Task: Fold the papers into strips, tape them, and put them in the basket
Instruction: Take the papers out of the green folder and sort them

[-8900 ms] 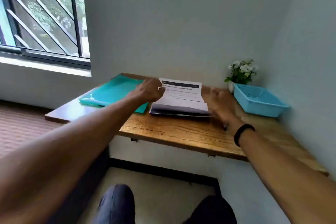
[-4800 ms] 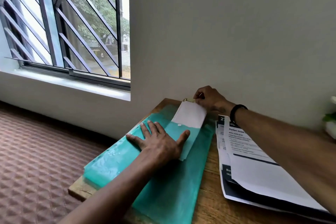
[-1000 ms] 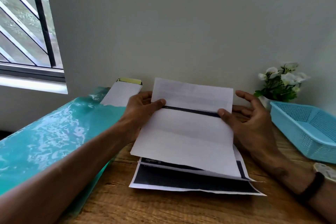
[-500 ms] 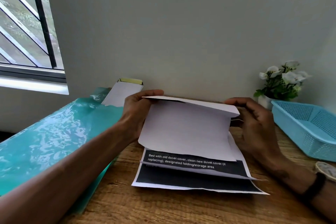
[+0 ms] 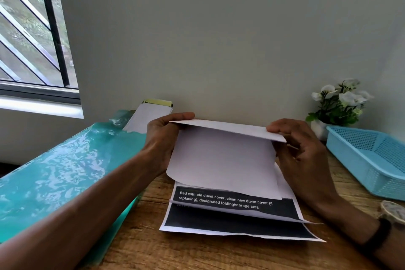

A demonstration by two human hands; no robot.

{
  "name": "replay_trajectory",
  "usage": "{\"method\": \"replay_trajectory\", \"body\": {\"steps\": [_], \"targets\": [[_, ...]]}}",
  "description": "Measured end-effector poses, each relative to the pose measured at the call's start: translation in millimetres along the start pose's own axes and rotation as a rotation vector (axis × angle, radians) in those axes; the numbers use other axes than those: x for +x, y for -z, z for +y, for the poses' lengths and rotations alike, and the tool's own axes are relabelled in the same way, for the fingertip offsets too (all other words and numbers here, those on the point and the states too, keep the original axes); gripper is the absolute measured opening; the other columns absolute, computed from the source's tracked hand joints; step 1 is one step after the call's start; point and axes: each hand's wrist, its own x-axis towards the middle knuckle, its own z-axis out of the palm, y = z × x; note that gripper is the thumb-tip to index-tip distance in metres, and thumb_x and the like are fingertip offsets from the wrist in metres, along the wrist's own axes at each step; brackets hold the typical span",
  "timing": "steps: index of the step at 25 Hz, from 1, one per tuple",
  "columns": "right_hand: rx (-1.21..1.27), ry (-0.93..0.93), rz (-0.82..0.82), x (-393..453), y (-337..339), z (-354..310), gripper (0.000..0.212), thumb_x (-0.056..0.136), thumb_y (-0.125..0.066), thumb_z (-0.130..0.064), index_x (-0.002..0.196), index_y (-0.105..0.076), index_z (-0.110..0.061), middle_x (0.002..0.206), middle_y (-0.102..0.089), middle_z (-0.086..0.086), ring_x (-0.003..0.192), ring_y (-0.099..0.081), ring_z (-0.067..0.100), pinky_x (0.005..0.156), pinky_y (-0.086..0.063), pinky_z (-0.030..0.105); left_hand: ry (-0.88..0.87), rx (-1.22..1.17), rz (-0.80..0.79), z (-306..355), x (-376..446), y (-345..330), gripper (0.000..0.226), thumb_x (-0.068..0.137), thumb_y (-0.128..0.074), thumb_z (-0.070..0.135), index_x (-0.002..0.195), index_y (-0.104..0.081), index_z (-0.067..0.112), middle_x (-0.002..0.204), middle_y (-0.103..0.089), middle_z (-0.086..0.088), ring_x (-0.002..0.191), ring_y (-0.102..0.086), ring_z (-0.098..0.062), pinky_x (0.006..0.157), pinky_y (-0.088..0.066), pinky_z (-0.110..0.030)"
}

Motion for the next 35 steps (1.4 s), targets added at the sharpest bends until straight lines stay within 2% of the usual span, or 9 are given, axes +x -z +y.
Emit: {"method": "replay_trajectory", "body": {"steps": [3,6,8,12,15,18,22,27,35], "targets": [[-0.015,-0.028,0.020,-0.5,3.0,3.1,0.025,0.095,-0.063,0.000,0.112,-0.075,-0.014,0.120,-0.064,0.006,0.114,-0.064,0.011,0.092,-0.050,0.007,0.165,-0.098,-0.054,11.3,-10.3,-3.4,0.019,0.095,-0.066,0.015,0.103,-0.083,0.011,0.098,-0.077,-0.016,0.086,-0.071,-0.032,0.078,-0.062,-0.041],[-0.023,-0.076,0.036,0.6,3.7,3.2,0.033,0.091,-0.067,0.007,0.113,-0.078,-0.014,0.122,-0.065,0.006,0.115,-0.062,0.005,0.091,-0.046,0.004,0.263,-0.177,-0.141,16.8,-13.9,-0.6,0.046,0.098,-0.053,0.036,0.124,-0.073,0.005,0.103,-0.070,-0.016,0.083,-0.063,-0.025,0.069,-0.053,-0.032],[-0.014,-0.103,0.064,2.2,3.8,4.1,0.035,0.090,-0.069,0.008,0.115,-0.078,-0.014,0.125,-0.064,0.006,0.116,-0.060,-0.002,0.092,-0.046,0.004,0.272,-0.090,-0.242,20.5,-17.9,0.7,0.051,0.091,-0.067,0.046,0.124,-0.072,0.008,0.106,-0.070,-0.014,0.086,-0.063,-0.024,0.075,-0.054,-0.034],[-0.036,-0.122,0.091,3.3,4.8,6.6,0.037,0.088,-0.070,0.011,0.117,-0.077,-0.011,0.129,-0.062,0.010,0.113,-0.055,-0.014,0.091,-0.043,-0.001,0.153,0.157,-0.448,22.6,-24.4,-0.1,0.082,0.067,-0.089,0.020,0.141,-0.057,0.033,0.125,-0.072,-0.010,0.102,-0.074,-0.027,0.094,-0.061,-0.044],[-0.025,-0.126,0.061,2.9,4.9,9.1,0.044,0.087,-0.067,0.015,0.118,-0.076,-0.015,0.130,-0.062,0.010,0.117,-0.058,-0.006,0.093,-0.045,0.002,0.134,0.172,-0.481,23.4,-23.9,1.1,0.099,0.068,-0.087,0.002,0.151,-0.046,0.038,0.136,-0.062,-0.012,0.110,-0.072,-0.031,0.083,-0.064,-0.043],[0.017,-0.140,0.057,2.6,3.7,9.8,0.040,0.093,-0.065,0.007,0.118,-0.075,-0.022,0.130,-0.065,0.005,0.121,-0.062,0.005,0.097,-0.048,0.009,0.103,0.165,-0.406,25.1,-20.7,1.6,0.094,0.073,-0.087,0.000,0.149,-0.048,0.038,0.144,-0.054,-0.009,0.113,-0.069,-0.036,0.074,-0.065,-0.039],[0.262,-0.354,0.122,5.2,1.7,7.1,0.028,0.106,-0.058,-0.023,0.130,-0.070,-0.024,0.127,-0.072,-0.001,0.115,-0.070,0.012,0.098,-0.060,0.041,0.109,0.070,-0.345,23.0,-18.7,3.3,0.085,0.076,-0.084,-0.002,0.147,-0.052,0.031,0.135,-0.064,-0.011,0.103,-0.074,-0.036,0.071,-0.066,-0.042],[0.235,-0.408,0.033,6.5,2.2,0.6,0.065,0.083,-0.085,-0.030,0.142,-0.060,-0.019,0.116,-0.074,-0.006,0.098,-0.074,-0.001,0.080,-0.060,0.015,0.069,0.086,-0.329,22.6,-20.0,0.7,0.089,0.080,-0.081,-0.005,0.150,-0.043,0.033,0.132,-0.065,-0.010,0.110,-0.072,-0.039,0.086,-0.063,-0.054],[0.158,-0.297,0.062,5.4,3.4,-4.3,0.033,0.088,-0.080,-0.010,0.118,-0.067,-0.019,0.103,-0.070,-0.018,0.089,-0.069,-0.014,0.073,-0.052,0.003,0.218,-0.022,-0.303,18.8,-17.7,2.5,0.036,0.097,-0.068,0.008,0.132,-0.065,0.007,0.120,-0.075,-0.019,0.110,-0.073,-0.038,0.094,-0.061,-0.053]]}}
